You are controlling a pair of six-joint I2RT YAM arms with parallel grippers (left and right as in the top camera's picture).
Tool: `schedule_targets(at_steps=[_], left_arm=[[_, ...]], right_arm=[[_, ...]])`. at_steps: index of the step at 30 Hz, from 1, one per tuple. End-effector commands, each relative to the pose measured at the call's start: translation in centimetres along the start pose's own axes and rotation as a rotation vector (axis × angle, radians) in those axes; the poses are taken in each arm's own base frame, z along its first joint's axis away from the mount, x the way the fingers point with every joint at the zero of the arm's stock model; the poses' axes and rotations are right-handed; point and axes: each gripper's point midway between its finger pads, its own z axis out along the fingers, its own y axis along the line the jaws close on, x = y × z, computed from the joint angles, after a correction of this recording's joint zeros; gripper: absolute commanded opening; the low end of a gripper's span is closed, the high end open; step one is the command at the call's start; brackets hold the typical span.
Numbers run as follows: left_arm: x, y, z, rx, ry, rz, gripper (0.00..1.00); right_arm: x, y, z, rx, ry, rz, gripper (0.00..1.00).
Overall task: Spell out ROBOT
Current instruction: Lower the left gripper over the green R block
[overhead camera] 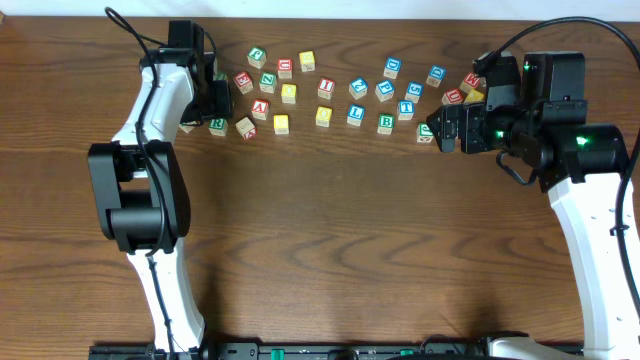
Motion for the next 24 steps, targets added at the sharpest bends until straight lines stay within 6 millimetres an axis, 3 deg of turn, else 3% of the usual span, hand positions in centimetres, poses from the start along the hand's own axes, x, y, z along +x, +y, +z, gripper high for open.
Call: schedule_targets(at_steps=[1, 5, 17, 24], left_arm=[[1.1, 0.5, 1.4, -0.016, 0.037, 0.004, 0.61], [1.3, 0.5, 1.5, -0.017, 0.041, 0.004, 0.56], [2.1, 0.6, 2.8, -0.020, 0.080, 0.000, 0.56], [2.4, 0.7, 3.3, -0.021, 0.093, -0.001, 0.47]], right_arm=[[-0.5, -0.1, -0.3, 0.003, -0.013, -0.016, 0.99], [-0.5, -0.1, -0.3, 0.003, -0.013, -0.016, 0.99], [-0.5, -0.1, -0.3, 0.003, -0.013, -0.016, 0.99], [-0.5, -0.1, -0.3, 0.003, -0.013, -0.016, 0.99]])
